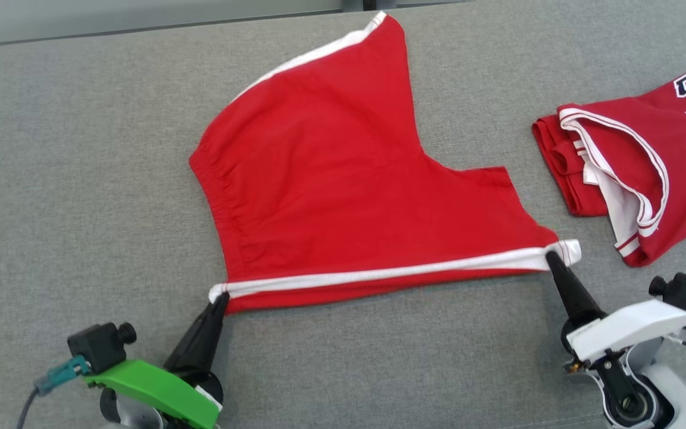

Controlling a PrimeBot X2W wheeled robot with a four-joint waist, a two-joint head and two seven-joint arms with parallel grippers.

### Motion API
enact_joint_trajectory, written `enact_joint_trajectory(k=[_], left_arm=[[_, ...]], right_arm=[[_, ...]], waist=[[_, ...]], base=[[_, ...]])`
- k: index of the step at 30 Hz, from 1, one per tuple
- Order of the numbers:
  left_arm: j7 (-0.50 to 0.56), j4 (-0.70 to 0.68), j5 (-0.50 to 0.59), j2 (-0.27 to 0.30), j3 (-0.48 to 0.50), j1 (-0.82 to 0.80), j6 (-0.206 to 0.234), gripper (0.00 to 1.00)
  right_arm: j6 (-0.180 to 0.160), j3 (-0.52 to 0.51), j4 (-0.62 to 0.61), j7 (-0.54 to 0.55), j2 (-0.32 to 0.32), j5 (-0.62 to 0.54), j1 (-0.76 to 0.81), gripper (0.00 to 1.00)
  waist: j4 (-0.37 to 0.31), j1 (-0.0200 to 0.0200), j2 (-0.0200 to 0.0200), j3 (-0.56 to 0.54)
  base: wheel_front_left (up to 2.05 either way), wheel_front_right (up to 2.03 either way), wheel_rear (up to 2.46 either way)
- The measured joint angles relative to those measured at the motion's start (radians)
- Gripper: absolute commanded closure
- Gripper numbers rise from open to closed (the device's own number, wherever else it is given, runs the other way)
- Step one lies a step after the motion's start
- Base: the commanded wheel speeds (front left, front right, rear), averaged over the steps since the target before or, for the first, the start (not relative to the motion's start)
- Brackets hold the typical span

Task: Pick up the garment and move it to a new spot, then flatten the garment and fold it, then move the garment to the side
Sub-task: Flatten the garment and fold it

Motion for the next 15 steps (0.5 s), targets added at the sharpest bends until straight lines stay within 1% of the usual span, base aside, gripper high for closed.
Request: enact_joint_trajectory(k=[4,5,6,7,8,9,10,11,12,13,15], left_arm=[[-0.040,0.048,0.008,-0.017,-0.023,0.013,-0.007,1.00],[-0.053,0.056,0.010,-0.017,-0.024,0.013,-0.009,1.00],[-0.062,0.067,0.010,-0.020,-0.024,0.012,-0.009,1.00],[-0.069,0.079,0.010,-0.022,-0.025,0.012,-0.009,0.85],[-0.075,0.087,0.009,-0.025,-0.030,0.012,-0.009,0.65],[-0.076,0.099,0.009,-0.029,-0.035,0.010,-0.009,0.52],[-0.076,0.113,0.009,-0.030,-0.043,0.008,-0.009,0.32],[-0.076,0.126,0.009,-0.029,-0.054,0.008,-0.009,0.09],[-0.076,0.141,0.009,-0.030,-0.062,0.007,-0.009,0.00],[-0.077,0.155,0.009,-0.028,-0.062,0.007,-0.009,0.00],[-0.077,0.170,0.004,-0.019,-0.063,0.007,-0.009,0.00]], right_arm=[[0.001,0.018,0.030,-0.002,-0.004,-0.020,0.023,1.00],[0.003,0.024,0.036,-0.005,-0.003,-0.027,0.022,0.95],[0.009,0.033,0.043,-0.006,-0.004,-0.037,0.020,0.86],[0.009,0.040,0.052,-0.006,-0.004,-0.051,0.018,0.75],[0.009,0.041,0.062,-0.009,-0.001,-0.061,0.017,0.58],[0.009,0.043,0.071,-0.009,0.001,-0.066,0.013,0.26],[0.008,0.046,0.081,-0.010,0.001,-0.077,0.007,0.00],[0.007,0.048,0.092,-0.010,0.002,-0.087,-0.001,0.00],[0.006,0.048,0.103,-0.013,0.002,-0.091,-0.011,0.00],[-0.003,0.045,0.115,-0.021,-0.001,-0.094,-0.018,0.00],[-0.004,0.041,0.126,-0.026,-0.007,-0.095,-0.023,0.00]], waist=[[0.019,0.0000,0.0000,-0.010],[0.023,0.0000,0.0000,-0.012],[0.027,0.0000,0.0000,-0.013],[0.030,0.0000,0.0000,-0.015],[0.032,0.0000,0.0000,-0.016],[0.034,0.0000,0.0000,-0.017],[0.035,0.0000,0.0000,-0.018],[0.035,0.0000,0.0000,-0.018],[0.036,0.0000,0.0000,-0.019],[0.036,0.0000,0.0000,-0.021],[0.038,0.0000,0.0000,-0.024]], base=[[0.00,0.00,0.00],[0.00,0.00,0.00],[0.00,0.00,0.00],[0.00,0.00,0.00],[0.00,0.00,0.00],[0.00,0.00,0.00],[0.00,0.00,0.00],[0.00,0.00,0.00],[0.00,0.00,0.00],[0.00,0.00,0.00],[0.00,0.00,0.00]])
